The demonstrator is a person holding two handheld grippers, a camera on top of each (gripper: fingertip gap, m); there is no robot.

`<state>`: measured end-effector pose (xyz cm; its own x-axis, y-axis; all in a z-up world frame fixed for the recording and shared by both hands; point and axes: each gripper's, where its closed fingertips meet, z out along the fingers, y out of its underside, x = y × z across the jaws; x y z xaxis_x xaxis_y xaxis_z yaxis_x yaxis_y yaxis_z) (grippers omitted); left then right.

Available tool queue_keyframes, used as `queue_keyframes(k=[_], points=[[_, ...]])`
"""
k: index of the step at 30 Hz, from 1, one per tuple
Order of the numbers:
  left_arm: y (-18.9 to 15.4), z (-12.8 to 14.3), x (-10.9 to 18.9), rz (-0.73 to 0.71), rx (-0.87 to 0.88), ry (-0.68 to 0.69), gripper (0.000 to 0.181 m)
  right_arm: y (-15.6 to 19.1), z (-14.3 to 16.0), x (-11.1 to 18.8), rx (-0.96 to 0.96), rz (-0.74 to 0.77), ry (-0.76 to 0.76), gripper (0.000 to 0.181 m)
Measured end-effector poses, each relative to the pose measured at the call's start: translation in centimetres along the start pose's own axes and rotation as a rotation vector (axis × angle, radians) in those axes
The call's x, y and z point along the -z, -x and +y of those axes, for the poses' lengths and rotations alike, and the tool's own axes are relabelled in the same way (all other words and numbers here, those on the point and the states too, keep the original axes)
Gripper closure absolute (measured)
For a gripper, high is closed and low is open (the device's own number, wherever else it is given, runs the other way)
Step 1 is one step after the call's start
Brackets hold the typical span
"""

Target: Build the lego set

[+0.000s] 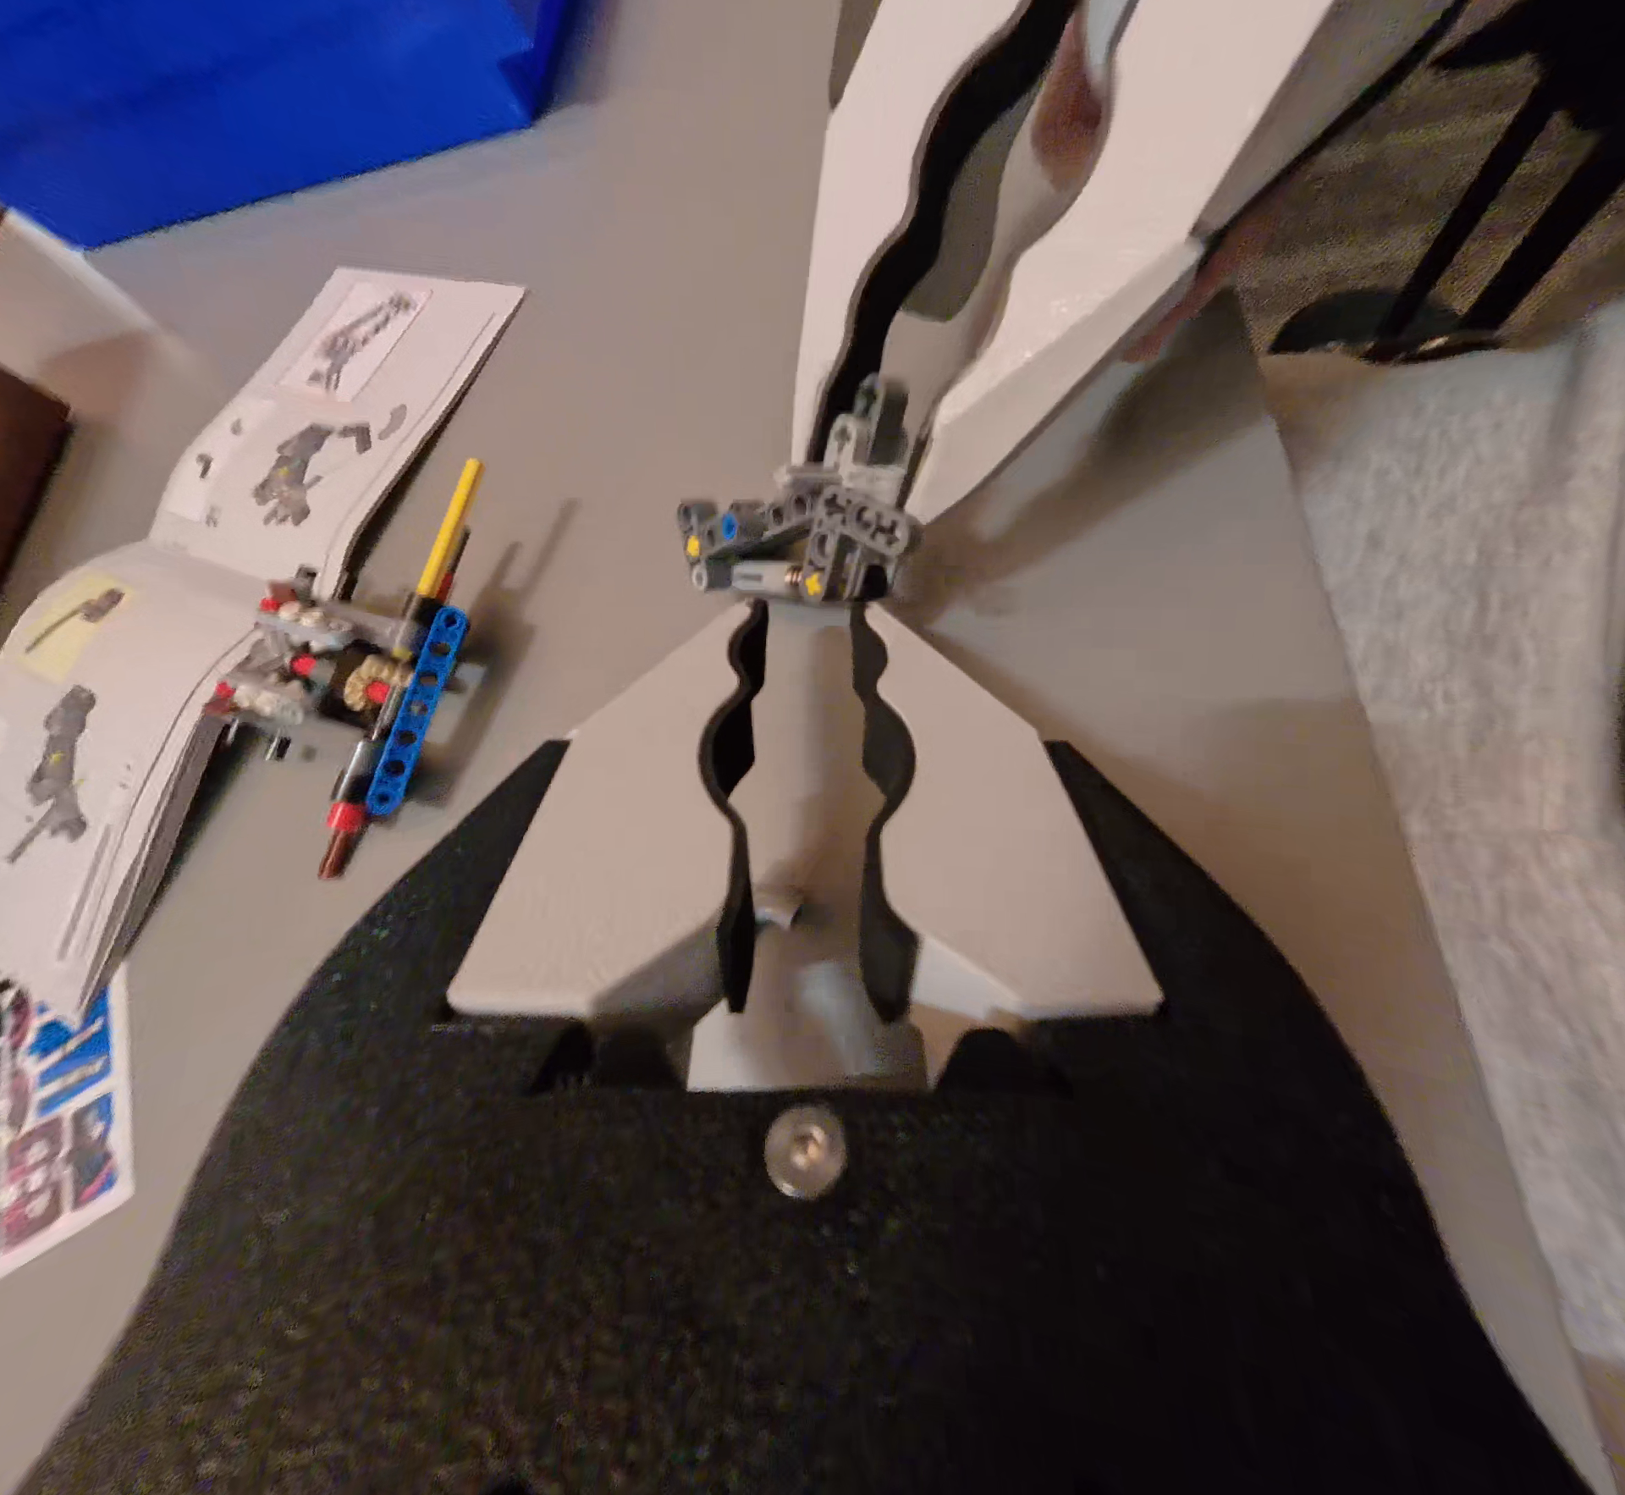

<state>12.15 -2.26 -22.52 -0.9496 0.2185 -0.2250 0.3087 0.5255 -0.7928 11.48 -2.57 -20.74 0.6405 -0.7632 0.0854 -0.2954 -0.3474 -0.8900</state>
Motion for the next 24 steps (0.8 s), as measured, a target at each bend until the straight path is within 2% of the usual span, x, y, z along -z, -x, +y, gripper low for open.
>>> queue_keyframes(k=[6, 14, 18, 20, 24], points=[[-1.0, -0.5, 0.0, 0.003, -0.169, -0.031, 0.170, 0.3, 0.6, 0.4, 0.030, -0.051, 0.020, 0.164], [-1.5, -1.2, 0.4, 0.057, -0.135, -0.102, 0.169, 0.7, 0.9, 0.5, -0.011, -0.087, 0.034, 0.164], [-1.3, -1.2, 0.3, 0.046, -0.114, -0.100, 0.169, 0.3, 0.9, 0.5, -0.048, -0.078, 0.034, 0.164], [-1.2, -1.2, 0.0, 0.042, -0.093, -0.091, 0.161, 0.2, 0.7, 0.5, -0.100, -0.093, 0.025, 0.165], [-0.9, -0.8, -0.9, -0.014, -0.141, -0.042, 0.166, 0.3, 1.4, 0.5, -0.192, -0.134, 0.061, 0.166]])
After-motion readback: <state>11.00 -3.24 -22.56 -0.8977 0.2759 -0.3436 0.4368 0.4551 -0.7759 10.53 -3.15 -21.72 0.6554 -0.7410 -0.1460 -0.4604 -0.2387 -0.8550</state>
